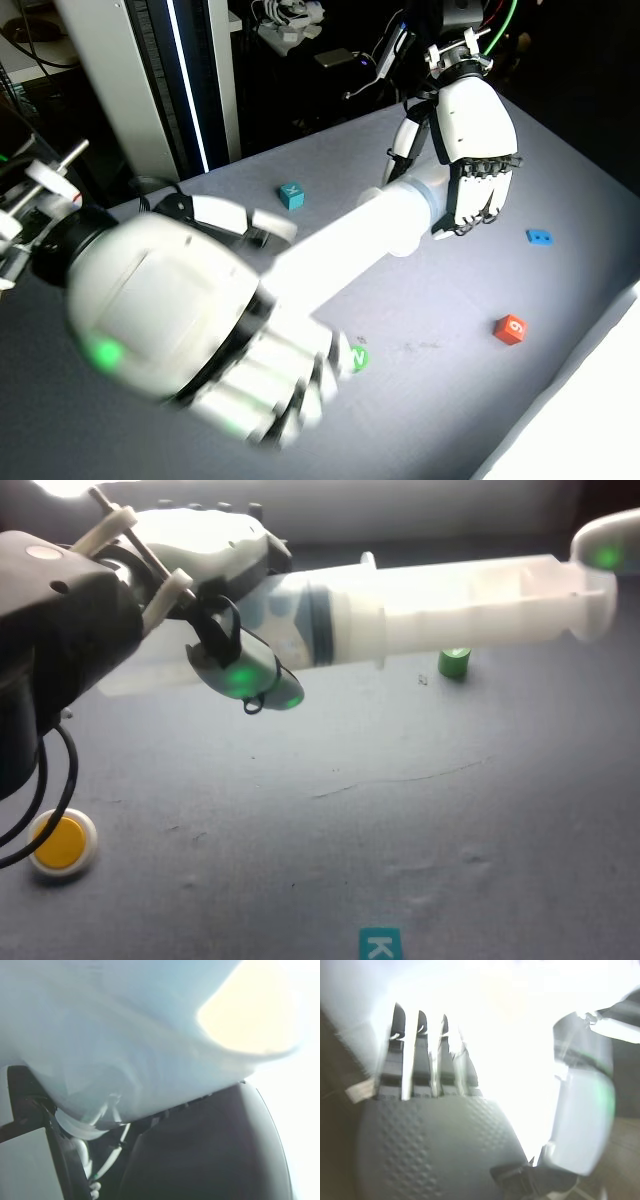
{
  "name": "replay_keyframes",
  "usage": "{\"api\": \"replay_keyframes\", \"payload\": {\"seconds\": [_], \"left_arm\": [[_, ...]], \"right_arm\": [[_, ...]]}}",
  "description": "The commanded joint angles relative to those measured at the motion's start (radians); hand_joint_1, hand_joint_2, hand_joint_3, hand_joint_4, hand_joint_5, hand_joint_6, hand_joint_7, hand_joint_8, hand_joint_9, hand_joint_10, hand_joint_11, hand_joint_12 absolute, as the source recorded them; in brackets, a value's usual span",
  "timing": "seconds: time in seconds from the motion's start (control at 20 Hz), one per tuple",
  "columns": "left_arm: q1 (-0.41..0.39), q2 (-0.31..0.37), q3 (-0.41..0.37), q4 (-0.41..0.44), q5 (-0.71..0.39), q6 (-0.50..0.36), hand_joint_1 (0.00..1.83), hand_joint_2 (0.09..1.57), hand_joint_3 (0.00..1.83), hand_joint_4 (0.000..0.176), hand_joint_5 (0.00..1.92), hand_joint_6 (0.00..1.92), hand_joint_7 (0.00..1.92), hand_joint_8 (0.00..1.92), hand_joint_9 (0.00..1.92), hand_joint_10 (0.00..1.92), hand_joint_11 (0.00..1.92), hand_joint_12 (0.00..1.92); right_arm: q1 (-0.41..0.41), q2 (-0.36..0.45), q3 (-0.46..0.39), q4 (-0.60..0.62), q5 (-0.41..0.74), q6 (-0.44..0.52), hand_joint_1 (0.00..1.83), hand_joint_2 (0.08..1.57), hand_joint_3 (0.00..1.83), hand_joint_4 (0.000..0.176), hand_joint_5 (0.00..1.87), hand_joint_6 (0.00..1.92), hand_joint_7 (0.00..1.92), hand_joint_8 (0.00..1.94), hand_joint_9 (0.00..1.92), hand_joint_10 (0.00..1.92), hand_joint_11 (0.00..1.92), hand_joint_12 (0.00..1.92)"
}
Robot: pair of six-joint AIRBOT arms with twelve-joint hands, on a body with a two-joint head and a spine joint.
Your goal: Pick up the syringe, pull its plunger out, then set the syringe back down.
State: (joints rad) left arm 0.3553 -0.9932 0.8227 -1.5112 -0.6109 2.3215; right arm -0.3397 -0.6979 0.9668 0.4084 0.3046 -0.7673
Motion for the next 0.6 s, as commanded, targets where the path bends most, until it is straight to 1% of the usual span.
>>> {"api": "replay_keyframes", "payload": {"seconds": [0.0, 0.1, 0.15, 0.25, 0.3, 0.35, 0.45, 0.5, 0.55], "left_arm": [[-0.014, 0.002, 0.0, 0.057, -0.018, -0.009, 1.21, 1.15, 0.0, 0.0, 0.86, 1.1, 0.98, 1.09, 0.94, 0.7, 0.6, 1.22], [-0.014, 0.002, 0.0, 0.057, -0.018, -0.009, 1.21, 1.15, 0.0, 0.0, 0.86, 1.1, 0.97, 1.1, 0.95, 0.71, 0.6, 1.22], [-0.013, 0.002, 0.0, 0.057, -0.018, -0.009, 1.21, 1.15, 0.0, 0.0, 0.86, 1.1, 0.98, 1.08, 0.95, 0.71, 0.61, 1.22], [-0.013, 0.002, 0.001, 0.057, -0.017, -0.009, 1.21, 1.15, 0.0, 0.0, 0.86, 1.1, 0.98, 1.08, 0.95, 0.71, 0.62, 1.21], [-0.013, 0.002, 0.002, 0.058, -0.017, -0.009, 1.21, 1.16, 0.0, 0.0, 0.85, 1.1, 0.96, 1.13, 0.92, 0.75, 0.6, 1.22], [-0.013, 0.002, 0.002, 0.059, -0.017, -0.009, 1.2, 1.16, 0.0, 0.0, 0.84, 1.12, 0.94, 1.15, 0.9, 0.76, 0.58, 1.23], [-0.007, 0.002, 0.003, 0.064, -0.016, -0.009, 1.2, 1.16, 0.0, 0.0, 0.85, 1.11, 0.95, 1.13, 0.91, 0.73, 0.61, 1.2], [-0.002, 0.002, 0.004, 0.065, -0.014, -0.009, 1.2, 1.16, 0.0, 0.0, 0.85, 1.11, 0.95, 1.13, 0.91, 0.72, 0.61, 1.2], [0.004, 0.002, 0.005, 0.066, -0.011, -0.009, 1.21, 1.15, 0.0, 0.0, 0.86, 1.1, 0.98, 1.09, 0.94, 0.72, 0.63, 1.21]], "right_arm": [[0.01, 0.0, -0.001, -0.006, 0.101, 0.005, 0.29, 0.55, 0.0, 0.0, 0.0, 0.0, 0.0, 0.0, 0.0, 0.0, 0.0, 0.0], [0.01, 0.0, -0.001, -0.006, 0.101, 0.005, 0.29, 0.57, 0.0, 0.0, 0.0, 0.0, 0.0, 0.0, 0.0, 0.0, 0.0, 0.0], [0.009, 0.0, -0.001, -0.006, 0.101, 0.005, 0.33, 0.55, 0.0, 0.0, 0.0, 0.0, 0.0, 0.0, 0.0, 0.0, 0.0, 0.0], [0.006, -0.001, -0.002, -0.006, 0.101, 0.004, 0.32, 0.57, 0.0, 0.0, 0.0, 0.0, 0.0, 0.0, 0.0, 0.0, 0.0, 0.0], [0.001, -0.002, -0.002, -0.006, 0.101, -0.001, 0.29, 0.57, 0.0, 0.0, 0.0, 0.0, 0.0, 0.0, 0.0, 0.0, 0.0, 0.0], [-0.004, -0.004, -0.002, -0.006, 0.102, -0.009, 0.3, 0.57, 0.0, 0.0, 0.0, 0.0, 0.0, 0.0, 0.0, 0.0, 0.0, 0.0], [-0.015, -0.008, -0.002, -0.006, 0.102, -0.013, 0.32, 0.58, 0.0, 0.0, 0.0, 0.0, 0.0, 0.0, 0.0, 0.0, 0.0, 0.0], [-0.018, -0.01, -0.003, -0.006, 0.101, -0.017, 0.36, 0.58, 0.0, 0.0, 0.0, 0.0, 0.0, 0.0, 0.0, 0.0, 0.0, 0.0], [-0.019, -0.011, -0.006, -0.006, 0.101, -0.025, 0.29, 0.59, 0.0, 0.0, 0.0, 0.0, 0.0, 0.0, 0.0, 0.0, 0.0, 0.0]]}}
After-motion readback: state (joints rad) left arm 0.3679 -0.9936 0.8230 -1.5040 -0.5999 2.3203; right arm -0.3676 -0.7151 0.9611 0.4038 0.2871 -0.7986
